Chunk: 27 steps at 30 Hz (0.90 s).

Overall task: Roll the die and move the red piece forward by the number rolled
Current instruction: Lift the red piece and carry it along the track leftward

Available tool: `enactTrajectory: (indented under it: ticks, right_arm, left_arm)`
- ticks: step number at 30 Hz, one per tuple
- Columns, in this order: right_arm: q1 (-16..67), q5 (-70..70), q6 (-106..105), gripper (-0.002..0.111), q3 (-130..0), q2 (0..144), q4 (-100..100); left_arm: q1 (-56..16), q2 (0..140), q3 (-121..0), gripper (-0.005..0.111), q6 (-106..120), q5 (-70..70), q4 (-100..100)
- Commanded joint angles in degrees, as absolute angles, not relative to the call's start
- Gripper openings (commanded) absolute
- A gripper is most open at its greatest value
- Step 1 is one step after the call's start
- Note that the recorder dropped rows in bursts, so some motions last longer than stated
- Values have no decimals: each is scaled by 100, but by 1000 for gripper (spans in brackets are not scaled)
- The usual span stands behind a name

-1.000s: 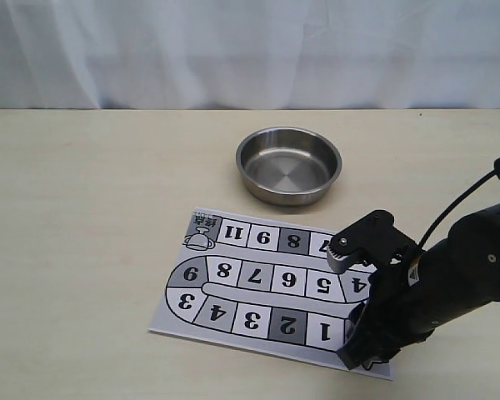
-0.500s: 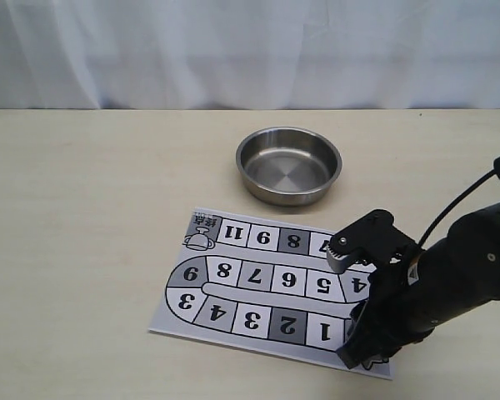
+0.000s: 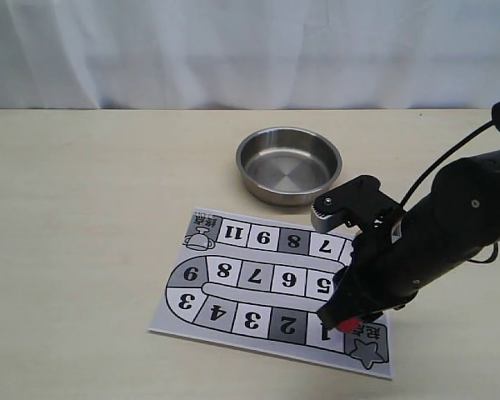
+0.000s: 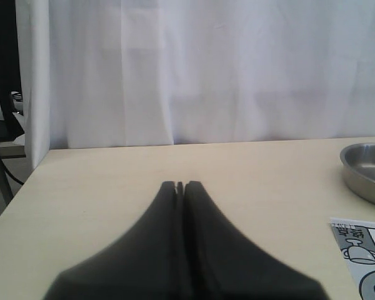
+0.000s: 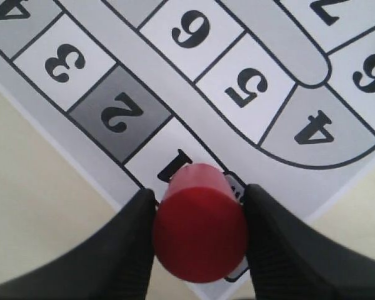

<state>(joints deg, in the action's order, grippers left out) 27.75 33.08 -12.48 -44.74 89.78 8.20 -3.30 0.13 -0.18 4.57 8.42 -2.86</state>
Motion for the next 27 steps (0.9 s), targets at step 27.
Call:
enactTrajectory:
  ticks: [27]
  right_arm:
    - [3345, 2813, -1045, 4, -4773, 9559, 365]
  left_arm:
    - [-339, 0, 0, 0, 417, 819, -312]
